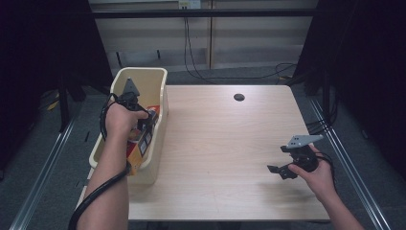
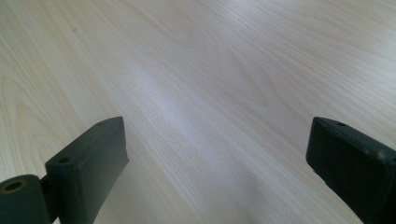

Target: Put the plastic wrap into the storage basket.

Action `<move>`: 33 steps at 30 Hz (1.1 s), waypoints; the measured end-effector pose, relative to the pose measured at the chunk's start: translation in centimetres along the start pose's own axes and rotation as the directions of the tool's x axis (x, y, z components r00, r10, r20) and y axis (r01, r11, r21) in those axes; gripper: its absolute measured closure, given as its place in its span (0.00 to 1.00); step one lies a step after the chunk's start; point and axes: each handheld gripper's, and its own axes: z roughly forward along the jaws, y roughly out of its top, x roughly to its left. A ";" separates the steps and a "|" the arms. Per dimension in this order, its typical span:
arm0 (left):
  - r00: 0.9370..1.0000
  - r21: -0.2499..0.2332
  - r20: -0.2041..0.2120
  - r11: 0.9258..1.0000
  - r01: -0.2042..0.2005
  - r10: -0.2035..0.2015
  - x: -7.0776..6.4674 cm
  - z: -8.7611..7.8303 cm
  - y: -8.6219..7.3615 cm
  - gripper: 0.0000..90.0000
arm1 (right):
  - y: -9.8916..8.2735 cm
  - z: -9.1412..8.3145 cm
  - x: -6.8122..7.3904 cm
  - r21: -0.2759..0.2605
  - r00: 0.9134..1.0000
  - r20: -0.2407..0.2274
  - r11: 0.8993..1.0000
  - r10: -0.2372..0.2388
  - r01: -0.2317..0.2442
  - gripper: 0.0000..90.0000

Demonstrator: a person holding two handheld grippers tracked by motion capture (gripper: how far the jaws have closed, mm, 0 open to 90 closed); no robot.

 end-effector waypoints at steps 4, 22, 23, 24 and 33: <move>1.000 0.009 -0.002 1.000 -0.004 0.004 0.2 0.1 0.1 0.44 | 0.0 0.0 0.0 0.000 1.000 -0.002 1.000 0.000 0.000 0.06; 1.000 -0.034 0.028 0.999 0.010 -0.009 0.2 -0.5 0.3 0.42 | 0.0 0.0 0.0 0.001 1.000 0.000 1.000 0.000 0.000 0.06; 1.000 -0.035 0.028 0.999 0.008 -0.007 0.2 -0.8 0.3 0.42 | 0.0 0.0 -0.1 0.000 1.000 0.006 1.000 -0.002 0.002 0.06; 0.999 -0.036 0.033 0.999 0.006 -0.005 0.1 -1.0 0.4 0.40 | 0.1 0.0 0.0 0.001 1.000 0.004 1.000 -0.004 0.004 0.06; 0.998 -0.065 0.051 0.998 -0.023 0.027 -0.9 -2.5 0.4 0.37 | 0.1 -0.1 0.0 -0.002 1.000 0.007 1.000 0.001 -0.001 0.06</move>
